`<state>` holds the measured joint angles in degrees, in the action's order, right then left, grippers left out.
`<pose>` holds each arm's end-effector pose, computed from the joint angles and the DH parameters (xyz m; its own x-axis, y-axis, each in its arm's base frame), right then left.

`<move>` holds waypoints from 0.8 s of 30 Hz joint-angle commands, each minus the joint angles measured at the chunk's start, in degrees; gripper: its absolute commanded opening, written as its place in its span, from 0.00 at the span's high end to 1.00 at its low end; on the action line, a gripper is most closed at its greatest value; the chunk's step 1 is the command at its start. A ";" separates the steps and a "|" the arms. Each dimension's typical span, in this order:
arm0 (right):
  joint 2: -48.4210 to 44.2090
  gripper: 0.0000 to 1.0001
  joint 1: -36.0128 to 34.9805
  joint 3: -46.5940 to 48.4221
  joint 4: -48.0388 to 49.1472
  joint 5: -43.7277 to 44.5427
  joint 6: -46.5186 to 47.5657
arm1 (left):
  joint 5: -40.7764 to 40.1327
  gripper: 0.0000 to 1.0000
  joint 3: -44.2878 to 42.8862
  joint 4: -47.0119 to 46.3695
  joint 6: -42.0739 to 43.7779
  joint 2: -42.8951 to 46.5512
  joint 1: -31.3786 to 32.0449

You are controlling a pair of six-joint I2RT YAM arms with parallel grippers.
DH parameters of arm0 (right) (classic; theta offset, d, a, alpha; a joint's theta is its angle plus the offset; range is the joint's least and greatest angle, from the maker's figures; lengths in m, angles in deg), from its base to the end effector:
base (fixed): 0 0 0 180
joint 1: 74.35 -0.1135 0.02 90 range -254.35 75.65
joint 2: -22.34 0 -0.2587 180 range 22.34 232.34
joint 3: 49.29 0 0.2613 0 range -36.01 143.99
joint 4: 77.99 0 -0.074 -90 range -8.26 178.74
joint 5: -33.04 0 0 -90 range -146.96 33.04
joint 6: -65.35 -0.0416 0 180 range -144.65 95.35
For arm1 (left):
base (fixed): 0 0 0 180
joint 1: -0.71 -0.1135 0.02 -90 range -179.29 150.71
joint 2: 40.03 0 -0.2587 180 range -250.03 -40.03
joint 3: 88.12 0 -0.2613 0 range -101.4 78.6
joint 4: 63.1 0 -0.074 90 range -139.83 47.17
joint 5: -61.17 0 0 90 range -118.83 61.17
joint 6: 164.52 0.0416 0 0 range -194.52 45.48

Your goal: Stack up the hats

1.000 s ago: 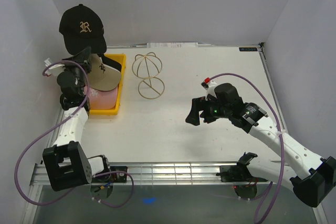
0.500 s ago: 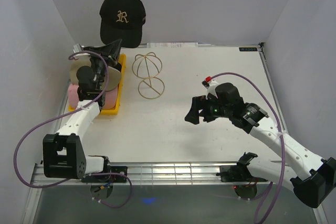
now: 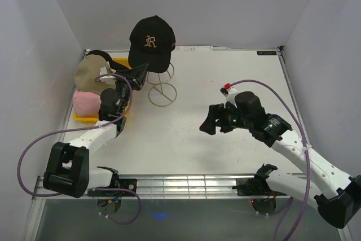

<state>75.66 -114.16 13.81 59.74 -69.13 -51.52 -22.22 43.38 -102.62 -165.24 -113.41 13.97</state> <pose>0.1631 0.1474 0.3038 -0.7127 -0.0188 -0.7012 -0.4936 0.7237 0.4822 0.2857 -0.0722 0.2806 -0.3393 -0.9405 -0.0169 0.2418 -0.0698 -0.9678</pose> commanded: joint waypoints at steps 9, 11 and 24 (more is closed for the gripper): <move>-2.96 0.07 0.17 -1.31 -0.62 -0.14 -0.55 | -11.88 1.00 9.20 -9.34 0.01 6.23 6.69; -3.13 0.07 0.09 -1.74 -0.89 -0.05 -0.55 | -12.15 1.00 10.43 -9.43 0.01 6.85 7.04; -4.54 0.07 0.17 -3.15 -1.68 -0.40 -0.55 | -15.75 1.00 16.32 -13.82 -0.51 4.92 11.79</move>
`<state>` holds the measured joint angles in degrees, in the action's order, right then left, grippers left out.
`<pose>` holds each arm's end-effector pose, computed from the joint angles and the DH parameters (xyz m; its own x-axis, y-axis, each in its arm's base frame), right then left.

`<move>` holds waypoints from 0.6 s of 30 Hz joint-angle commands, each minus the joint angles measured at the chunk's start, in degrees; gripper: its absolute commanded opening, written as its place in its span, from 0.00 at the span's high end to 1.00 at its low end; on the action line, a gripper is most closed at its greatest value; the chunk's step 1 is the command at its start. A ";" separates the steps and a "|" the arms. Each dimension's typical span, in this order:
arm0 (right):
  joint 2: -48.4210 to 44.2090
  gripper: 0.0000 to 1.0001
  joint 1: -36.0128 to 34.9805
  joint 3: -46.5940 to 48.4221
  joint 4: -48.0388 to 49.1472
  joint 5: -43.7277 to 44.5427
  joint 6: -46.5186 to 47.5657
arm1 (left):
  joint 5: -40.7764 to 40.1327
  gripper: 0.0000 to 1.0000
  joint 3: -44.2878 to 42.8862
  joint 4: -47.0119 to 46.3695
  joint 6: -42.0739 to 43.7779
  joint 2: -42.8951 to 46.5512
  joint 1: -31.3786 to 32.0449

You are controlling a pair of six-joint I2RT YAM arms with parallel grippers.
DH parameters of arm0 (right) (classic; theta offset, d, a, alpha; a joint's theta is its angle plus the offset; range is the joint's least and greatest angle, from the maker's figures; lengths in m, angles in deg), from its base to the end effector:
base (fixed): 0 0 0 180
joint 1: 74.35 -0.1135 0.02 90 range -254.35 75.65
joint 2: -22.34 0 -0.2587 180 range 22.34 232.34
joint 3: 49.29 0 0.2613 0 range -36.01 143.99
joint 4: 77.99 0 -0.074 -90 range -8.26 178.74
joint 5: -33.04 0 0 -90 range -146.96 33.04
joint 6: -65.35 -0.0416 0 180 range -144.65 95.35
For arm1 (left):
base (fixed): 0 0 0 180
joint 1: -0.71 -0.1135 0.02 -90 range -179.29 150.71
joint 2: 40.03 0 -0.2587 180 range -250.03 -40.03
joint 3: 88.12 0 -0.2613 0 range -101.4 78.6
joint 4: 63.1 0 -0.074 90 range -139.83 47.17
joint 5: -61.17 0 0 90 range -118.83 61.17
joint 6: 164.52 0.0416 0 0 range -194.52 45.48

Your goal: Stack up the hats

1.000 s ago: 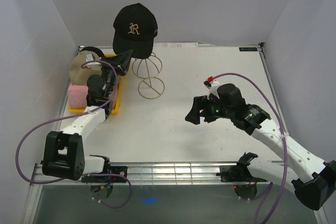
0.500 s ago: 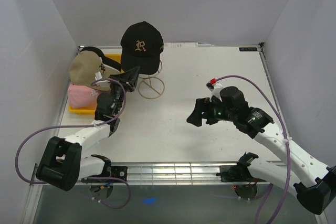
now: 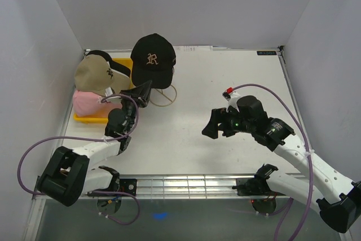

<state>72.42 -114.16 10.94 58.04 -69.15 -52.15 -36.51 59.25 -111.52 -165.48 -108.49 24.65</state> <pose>0.1530 0.1389 0.2941 -0.7304 -0.0212 -0.6827 -0.4772 0.7309 0.4879 0.2301 -0.0961 0.2263 -0.2862 -0.9571 0.0455 0.1945 -0.1045 -0.9753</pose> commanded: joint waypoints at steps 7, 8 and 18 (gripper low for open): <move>-2.36 0.07 0.17 -1.34 -0.06 -0.47 0.08 | -5.06 1.00 3.36 -6.07 -0.54 0.09 3.39; -2.36 0.07 0.17 -1.43 -0.24 -0.47 0.09 | -5.58 1.00 3.88 -6.25 -0.54 0.00 3.65; -2.71 0.07 0.17 -2.13 -0.50 -0.30 0.17 | -7.44 1.00 6.78 -7.03 -1.24 -0.44 4.53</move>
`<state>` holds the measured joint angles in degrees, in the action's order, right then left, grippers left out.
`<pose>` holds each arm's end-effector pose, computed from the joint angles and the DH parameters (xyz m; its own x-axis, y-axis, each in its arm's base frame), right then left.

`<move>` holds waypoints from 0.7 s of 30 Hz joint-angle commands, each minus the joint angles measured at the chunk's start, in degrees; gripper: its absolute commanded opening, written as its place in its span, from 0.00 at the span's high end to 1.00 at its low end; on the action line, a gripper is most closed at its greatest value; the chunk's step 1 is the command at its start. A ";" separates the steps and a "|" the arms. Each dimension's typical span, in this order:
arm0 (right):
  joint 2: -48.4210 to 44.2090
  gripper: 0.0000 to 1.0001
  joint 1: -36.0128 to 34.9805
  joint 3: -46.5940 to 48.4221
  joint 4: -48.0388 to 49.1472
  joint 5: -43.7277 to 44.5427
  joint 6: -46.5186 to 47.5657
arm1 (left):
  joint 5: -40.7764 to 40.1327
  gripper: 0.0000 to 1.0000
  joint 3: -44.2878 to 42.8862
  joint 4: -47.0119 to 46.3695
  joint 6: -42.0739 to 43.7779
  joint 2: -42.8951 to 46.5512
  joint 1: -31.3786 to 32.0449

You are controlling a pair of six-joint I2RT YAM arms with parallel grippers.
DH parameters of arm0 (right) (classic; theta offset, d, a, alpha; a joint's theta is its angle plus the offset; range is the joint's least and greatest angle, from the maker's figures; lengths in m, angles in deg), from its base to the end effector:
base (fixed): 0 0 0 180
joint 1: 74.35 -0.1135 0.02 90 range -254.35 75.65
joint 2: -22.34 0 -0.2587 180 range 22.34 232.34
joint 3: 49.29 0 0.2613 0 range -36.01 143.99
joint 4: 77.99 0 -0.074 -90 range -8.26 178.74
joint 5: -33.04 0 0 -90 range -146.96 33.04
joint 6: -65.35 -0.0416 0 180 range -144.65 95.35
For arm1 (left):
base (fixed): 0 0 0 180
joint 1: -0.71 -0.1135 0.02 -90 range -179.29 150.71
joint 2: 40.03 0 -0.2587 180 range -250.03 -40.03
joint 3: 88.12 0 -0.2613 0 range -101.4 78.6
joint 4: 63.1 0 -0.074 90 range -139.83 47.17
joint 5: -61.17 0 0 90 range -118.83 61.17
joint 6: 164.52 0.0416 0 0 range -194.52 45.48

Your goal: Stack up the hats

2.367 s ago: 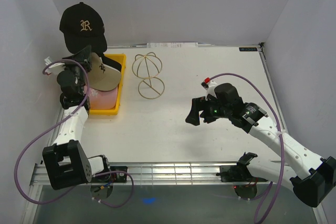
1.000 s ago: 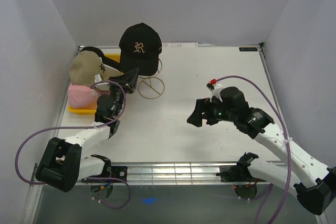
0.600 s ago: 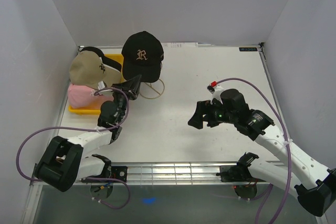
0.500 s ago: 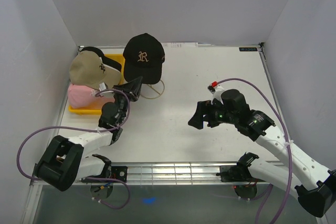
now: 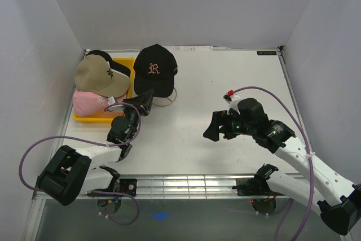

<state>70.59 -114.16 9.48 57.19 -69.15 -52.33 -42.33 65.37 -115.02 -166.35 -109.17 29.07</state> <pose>0.1475 0.1344 0.2896 -0.7363 -0.0226 -0.6763 -0.4718 0.7336 0.4891 0.2097 -0.1022 0.1968 -0.2636 -0.9622 0.0692 0.1337 -0.1075 -0.9852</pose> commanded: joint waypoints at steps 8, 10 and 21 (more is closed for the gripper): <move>-0.96 0.07 0.17 -0.93 0.61 -0.21 0.26 | -2.41 1.00 3.29 -5.21 -2.30 -2.04 0.38; -1.05 0.07 0.17 -1.28 0.61 -0.21 0.26 | -2.50 1.00 3.83 -5.83 -2.91 -2.40 0.38; -0.96 0.07 0.09 -1.72 1.05 -0.47 0.08 | -1.80 1.00 4.97 -3.11 -3.79 -2.84 0.38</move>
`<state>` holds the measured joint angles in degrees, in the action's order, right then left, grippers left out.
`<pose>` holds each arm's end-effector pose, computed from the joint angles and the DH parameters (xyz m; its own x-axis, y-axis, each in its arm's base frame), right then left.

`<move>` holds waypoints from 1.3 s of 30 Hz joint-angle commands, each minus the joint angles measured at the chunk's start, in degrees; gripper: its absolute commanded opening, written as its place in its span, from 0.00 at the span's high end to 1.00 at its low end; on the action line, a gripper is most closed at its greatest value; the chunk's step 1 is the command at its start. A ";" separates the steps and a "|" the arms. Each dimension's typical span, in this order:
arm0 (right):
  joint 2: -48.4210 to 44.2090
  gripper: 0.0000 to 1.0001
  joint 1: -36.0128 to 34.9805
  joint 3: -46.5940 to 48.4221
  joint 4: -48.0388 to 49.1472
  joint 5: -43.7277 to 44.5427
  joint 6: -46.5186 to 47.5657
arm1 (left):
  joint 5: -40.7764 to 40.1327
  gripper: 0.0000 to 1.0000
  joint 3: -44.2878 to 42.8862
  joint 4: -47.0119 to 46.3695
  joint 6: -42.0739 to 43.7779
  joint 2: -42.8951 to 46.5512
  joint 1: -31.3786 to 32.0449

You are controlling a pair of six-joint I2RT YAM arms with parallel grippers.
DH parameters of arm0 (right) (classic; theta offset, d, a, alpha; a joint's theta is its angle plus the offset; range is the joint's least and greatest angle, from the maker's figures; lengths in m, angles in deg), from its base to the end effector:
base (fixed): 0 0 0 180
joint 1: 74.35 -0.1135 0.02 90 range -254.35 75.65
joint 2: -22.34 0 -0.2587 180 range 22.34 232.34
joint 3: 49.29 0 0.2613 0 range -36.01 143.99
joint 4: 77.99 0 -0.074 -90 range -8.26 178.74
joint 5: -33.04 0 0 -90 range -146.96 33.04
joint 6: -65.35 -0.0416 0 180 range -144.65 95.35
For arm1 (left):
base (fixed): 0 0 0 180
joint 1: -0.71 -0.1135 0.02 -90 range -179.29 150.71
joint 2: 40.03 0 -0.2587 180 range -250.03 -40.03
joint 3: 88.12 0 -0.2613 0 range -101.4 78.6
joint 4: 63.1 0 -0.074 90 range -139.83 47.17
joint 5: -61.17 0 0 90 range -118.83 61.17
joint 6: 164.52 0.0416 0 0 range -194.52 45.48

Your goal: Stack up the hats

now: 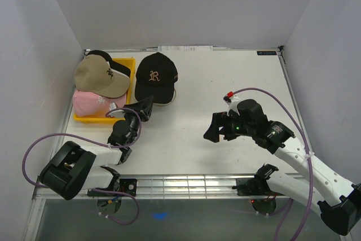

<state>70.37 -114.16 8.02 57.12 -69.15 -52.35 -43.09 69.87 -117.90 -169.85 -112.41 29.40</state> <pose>0.1465 0.1336 0.2812 -0.7482 -0.0321 -0.6627 -0.4629 0.7408 0.4868 0.2000 -0.0977 0.1676 -0.2551 -0.9605 0.1116 0.0443 -0.1268 -0.9909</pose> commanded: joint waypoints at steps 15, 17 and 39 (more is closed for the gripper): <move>-1.36 0.07 0.17 -0.52 1.82 -0.73 -0.68 | -0.42 0.88 1.44 8.48 -2.41 4.52 0.14; -1.45 0.07 0.09 -0.52 2.00 -0.82 -1.03 | -0.15 0.85 1.09 10.14 -2.23 4.97 0.14; -1.98 0.07 0.09 -0.96 2.70 -0.91 -2.09 | 2.04 0.61 0.91 14.46 -2.58 2.77 0.23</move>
<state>69.12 -114.16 7.23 57.60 -69.37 -54.29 -41.72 70.92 -103.85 -172.51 -109.39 29.40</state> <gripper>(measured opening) 0.928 0.386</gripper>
